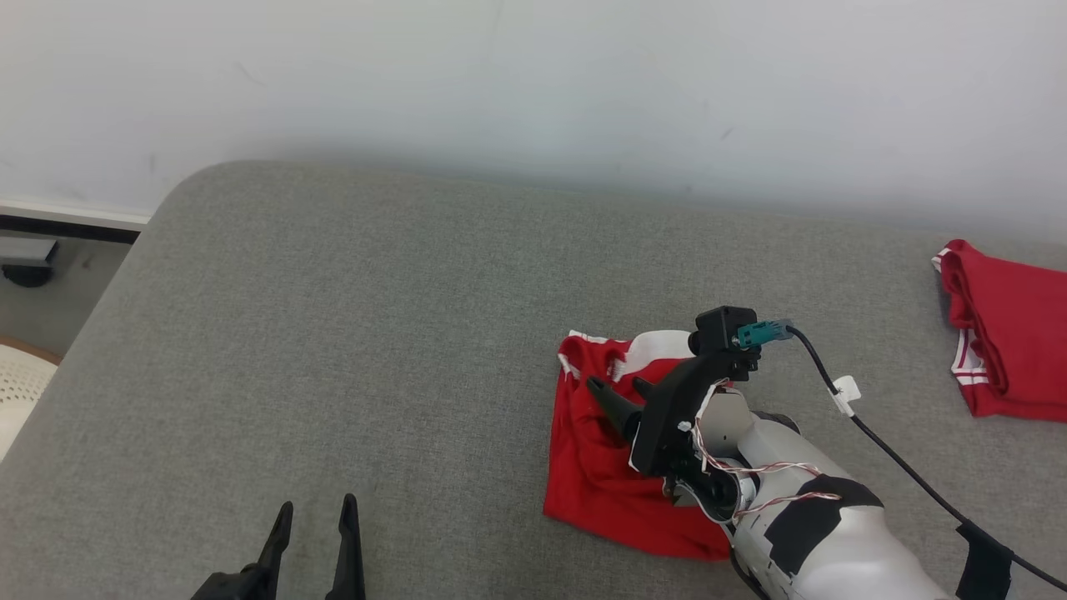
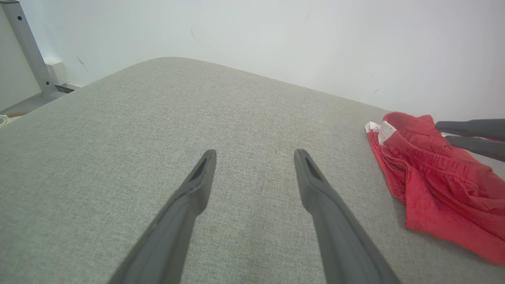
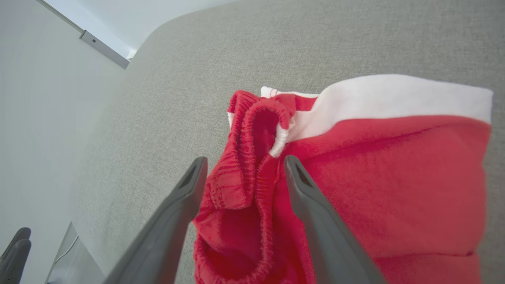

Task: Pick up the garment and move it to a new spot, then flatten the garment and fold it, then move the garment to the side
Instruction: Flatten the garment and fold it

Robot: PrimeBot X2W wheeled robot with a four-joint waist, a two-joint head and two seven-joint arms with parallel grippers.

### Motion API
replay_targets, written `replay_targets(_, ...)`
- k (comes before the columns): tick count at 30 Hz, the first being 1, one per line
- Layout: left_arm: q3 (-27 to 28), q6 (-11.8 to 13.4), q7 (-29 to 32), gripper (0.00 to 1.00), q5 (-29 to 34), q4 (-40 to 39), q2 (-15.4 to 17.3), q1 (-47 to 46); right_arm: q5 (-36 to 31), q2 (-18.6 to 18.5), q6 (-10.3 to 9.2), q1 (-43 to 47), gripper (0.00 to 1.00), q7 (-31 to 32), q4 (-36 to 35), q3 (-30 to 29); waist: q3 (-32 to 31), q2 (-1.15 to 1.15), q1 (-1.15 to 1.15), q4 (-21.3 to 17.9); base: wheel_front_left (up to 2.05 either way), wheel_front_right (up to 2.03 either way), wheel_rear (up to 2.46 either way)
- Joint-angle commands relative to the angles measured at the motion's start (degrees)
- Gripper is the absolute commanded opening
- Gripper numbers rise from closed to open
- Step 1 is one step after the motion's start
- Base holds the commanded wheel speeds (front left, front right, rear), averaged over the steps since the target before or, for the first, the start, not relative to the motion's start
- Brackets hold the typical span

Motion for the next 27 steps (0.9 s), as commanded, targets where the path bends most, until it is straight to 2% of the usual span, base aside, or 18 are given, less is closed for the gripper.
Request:
replay_targets(1, 0.5, -0.3, -0.2, 1.0, 0.6, 0.0, 0.0, 0.8, 0.6, 0.0, -0.08, -0.1, 1.0, -1.3, -0.8, 0.1, -0.5, 0.0, 0.0, -0.7, 0.0, 0.0, 0.0)
replay_targets(8, 2.4, -0.8, -0.2, 1.0, 1.7, -0.9, 0.0, 1.7, 1.4, -3.9, -0.08, 1.2, 1.0, -8.9, -5.6, -0.3, -1.0, 0.0, 0.0, -2.1, 0.0, 0.0, 0.0)
replay_targets(9, 3.1, -0.9, -0.2, 1.0, 2.2, -1.2, 0.0, 2.4, 0.5, -5.8, -0.08, 1.8, 1.0, -12.7, -7.3, -0.4, -1.2, 0.0, 0.0, -2.6, 0.0, 0.0, 0.0)
replay_targets(10, 3.1, -0.9, -0.2, 1.0, 2.2, -1.2, 0.0, 2.4, 0.5, -5.8, -0.08, 1.8, 1.0, -12.7, -7.3, -0.4, -1.2, 0.0, 0.0, -2.6, 0.0, 0.0, 0.0)
replay_targets(17, 5.4, -1.3, -0.2, 1.0, 3.6, -3.2, 0.0, 3.8, -1.7, -11.1, -0.08, 5.9, 1.0, -24.5, -11.1, -1.5, -1.9, 0.0, 0.0, -4.3, 0.0, 0.0, 0.0)
replay_targets(23, 6.9, -1.4, -0.2, 1.0, 4.9, -4.8, 0.0, 4.8, -6.7, -14.1, -0.08, 12.0, 1.0, -27.2, -15.5, -3.6, -2.6, 0.0, 0.0, -5.6, 0.0, 0.0, 0.0)
replay_targets(27, 7.6, -1.4, -0.2, 1.0, 5.5, -5.8, 0.0, 5.0, -12.6, -14.5, -0.08, 18.8, 1.0, -27.2, -23.1, -11.2, -2.7, 0.0, 0.0, -6.3, 0.0, 0.0, 0.0)
